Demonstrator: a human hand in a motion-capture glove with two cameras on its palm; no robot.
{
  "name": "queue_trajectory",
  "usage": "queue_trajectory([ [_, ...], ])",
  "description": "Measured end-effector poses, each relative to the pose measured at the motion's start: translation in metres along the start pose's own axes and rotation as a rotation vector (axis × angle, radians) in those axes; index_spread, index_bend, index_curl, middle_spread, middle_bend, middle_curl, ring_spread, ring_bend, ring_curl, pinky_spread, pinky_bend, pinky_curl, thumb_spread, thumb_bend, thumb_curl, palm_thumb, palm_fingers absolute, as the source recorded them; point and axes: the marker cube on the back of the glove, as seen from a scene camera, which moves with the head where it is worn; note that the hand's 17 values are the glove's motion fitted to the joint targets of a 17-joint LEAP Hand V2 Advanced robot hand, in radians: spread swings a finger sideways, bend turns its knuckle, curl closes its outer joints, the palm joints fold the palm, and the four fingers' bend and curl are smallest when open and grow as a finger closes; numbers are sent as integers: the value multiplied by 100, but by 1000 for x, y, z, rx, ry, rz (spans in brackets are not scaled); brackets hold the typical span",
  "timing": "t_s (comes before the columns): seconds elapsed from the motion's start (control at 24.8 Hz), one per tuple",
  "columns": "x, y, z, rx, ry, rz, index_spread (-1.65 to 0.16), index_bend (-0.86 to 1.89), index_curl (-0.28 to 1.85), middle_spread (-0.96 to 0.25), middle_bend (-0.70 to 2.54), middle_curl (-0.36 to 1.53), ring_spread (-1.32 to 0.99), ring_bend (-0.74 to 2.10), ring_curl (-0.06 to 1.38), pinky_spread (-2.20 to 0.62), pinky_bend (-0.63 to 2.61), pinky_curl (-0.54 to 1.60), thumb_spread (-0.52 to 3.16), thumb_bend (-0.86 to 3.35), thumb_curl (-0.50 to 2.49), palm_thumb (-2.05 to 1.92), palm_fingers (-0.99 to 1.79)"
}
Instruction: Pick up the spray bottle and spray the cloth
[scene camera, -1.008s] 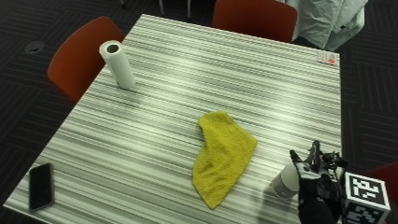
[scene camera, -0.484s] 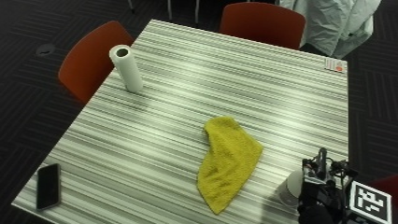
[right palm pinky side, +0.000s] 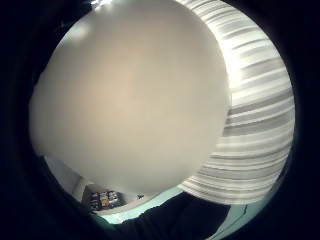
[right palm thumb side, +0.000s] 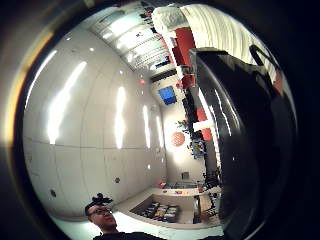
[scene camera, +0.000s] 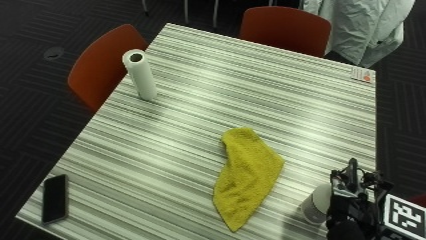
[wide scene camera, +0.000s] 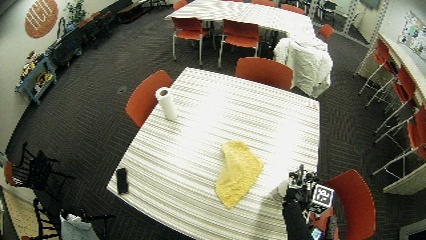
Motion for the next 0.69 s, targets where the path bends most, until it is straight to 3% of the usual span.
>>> queue_trajectory([
  [0.69, -154, 0, 0, -58, 30, -201, -11, 50, 55, 0, 53, 53, -6, 47, 44, 12, 14, 18, 103, 7, 69, 121, 90],
])
